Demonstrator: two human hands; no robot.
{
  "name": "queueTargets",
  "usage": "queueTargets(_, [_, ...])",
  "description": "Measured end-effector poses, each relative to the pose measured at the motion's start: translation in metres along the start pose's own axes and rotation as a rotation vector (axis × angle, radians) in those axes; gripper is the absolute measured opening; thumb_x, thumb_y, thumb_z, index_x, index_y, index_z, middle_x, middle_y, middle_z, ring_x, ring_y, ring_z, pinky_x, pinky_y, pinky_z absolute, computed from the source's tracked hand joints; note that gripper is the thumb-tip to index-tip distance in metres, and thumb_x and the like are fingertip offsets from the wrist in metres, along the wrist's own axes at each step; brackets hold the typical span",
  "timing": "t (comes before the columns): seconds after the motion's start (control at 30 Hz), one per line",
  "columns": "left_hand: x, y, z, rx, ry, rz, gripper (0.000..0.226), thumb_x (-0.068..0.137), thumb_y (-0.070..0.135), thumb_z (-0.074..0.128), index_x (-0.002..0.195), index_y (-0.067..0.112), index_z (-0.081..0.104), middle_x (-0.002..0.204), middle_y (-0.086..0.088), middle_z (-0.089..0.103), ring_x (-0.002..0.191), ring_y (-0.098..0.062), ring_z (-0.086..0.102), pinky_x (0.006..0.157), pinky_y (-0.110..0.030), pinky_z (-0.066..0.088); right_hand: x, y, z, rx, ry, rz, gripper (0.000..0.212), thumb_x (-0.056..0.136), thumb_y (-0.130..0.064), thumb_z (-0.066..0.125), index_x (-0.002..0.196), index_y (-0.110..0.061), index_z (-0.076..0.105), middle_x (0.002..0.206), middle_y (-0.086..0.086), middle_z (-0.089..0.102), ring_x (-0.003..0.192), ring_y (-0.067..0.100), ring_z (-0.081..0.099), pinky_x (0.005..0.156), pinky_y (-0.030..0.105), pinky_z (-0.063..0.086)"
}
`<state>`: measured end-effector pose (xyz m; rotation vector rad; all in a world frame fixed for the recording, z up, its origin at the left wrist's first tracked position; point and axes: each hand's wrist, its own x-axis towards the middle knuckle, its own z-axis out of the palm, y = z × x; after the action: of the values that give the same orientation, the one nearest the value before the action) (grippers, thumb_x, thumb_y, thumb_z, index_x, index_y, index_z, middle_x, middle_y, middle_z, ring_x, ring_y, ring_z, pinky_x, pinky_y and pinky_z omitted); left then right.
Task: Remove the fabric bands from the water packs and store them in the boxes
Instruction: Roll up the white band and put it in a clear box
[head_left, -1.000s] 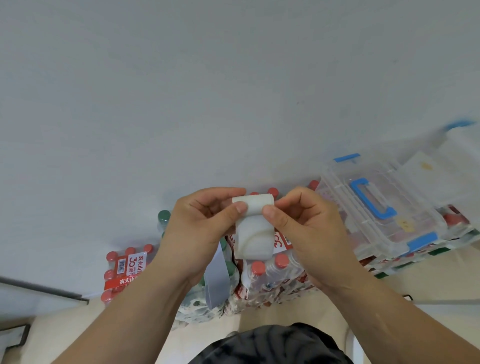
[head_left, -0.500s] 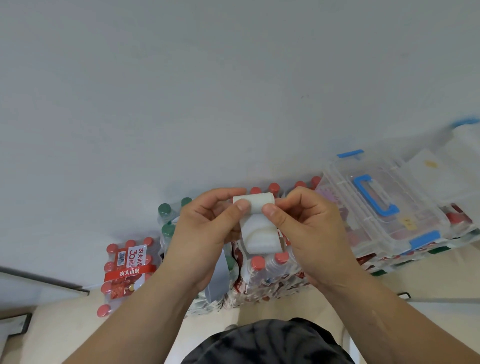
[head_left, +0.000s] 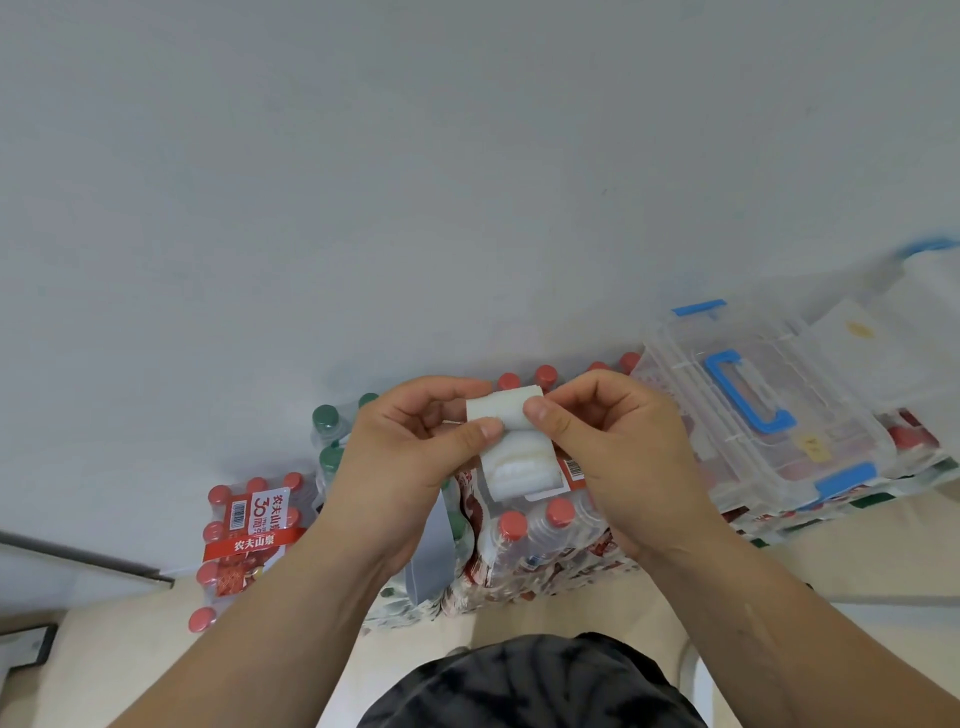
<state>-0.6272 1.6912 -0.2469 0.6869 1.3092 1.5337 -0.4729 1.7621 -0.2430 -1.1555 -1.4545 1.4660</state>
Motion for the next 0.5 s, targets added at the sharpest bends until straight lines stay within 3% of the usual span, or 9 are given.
queueTargets(0.13, [0.0, 0.0004, 0.0015, -0.019, 0.019, -0.049, 0.028, 0.07, 0.025, 0.073, 0.097, 0.018, 0.078, 0.086, -0.009, 0.074, 0.078, -0.029, 0.072, 0.076, -0.05, 0.061, 0.002, 0.0002, -0.0026, 0.022, -0.004, -0.027, 0.011, 0.082, -0.01, 0.079, 0.075, -0.009, 0.072, 0.079, 0.01, 0.075, 0.075, 0.02, 0.071, 0.072, 0.04, 0.062])
queueTargets(0.27, [0.0003, 0.0019, 0.0048, -0.018, 0.048, -0.05, 0.023, 0.071, 0.024, 0.074, 0.093, 0.018, 0.079, 0.081, -0.008, 0.074, 0.078, -0.029, 0.07, 0.082, -0.064, 0.054, 0.0036, 0.0022, -0.0028, 0.018, -0.021, -0.047, 0.011, 0.081, -0.007, 0.08, 0.074, -0.008, 0.071, 0.077, 0.007, 0.074, 0.074, 0.018, 0.07, 0.071, 0.035, 0.061])
queueTargets(0.37, [0.0027, 0.0028, 0.003, -0.013, 0.059, -0.049, 0.025, 0.069, 0.02, 0.076, 0.093, 0.017, 0.079, 0.079, -0.007, 0.074, 0.078, -0.03, 0.068, 0.084, -0.062, 0.053, 0.0037, 0.0018, -0.0022, 0.036, -0.047, -0.026, 0.011, 0.077, -0.015, 0.081, 0.073, -0.011, 0.072, 0.075, 0.003, 0.074, 0.073, 0.016, 0.07, 0.069, 0.029, 0.059])
queueTargets(0.5, [0.0048, 0.0004, -0.0003, 0.013, 0.041, -0.029, 0.028, 0.067, 0.014, 0.077, 0.095, 0.014, 0.079, 0.091, -0.014, 0.077, 0.084, -0.03, 0.072, 0.084, -0.054, 0.057, 0.0061, -0.0048, -0.004, 0.11, -0.084, 0.085, 0.027, 0.065, -0.036, 0.08, 0.071, -0.011, 0.072, 0.076, 0.01, 0.075, 0.072, 0.028, 0.072, 0.062, 0.035, 0.06])
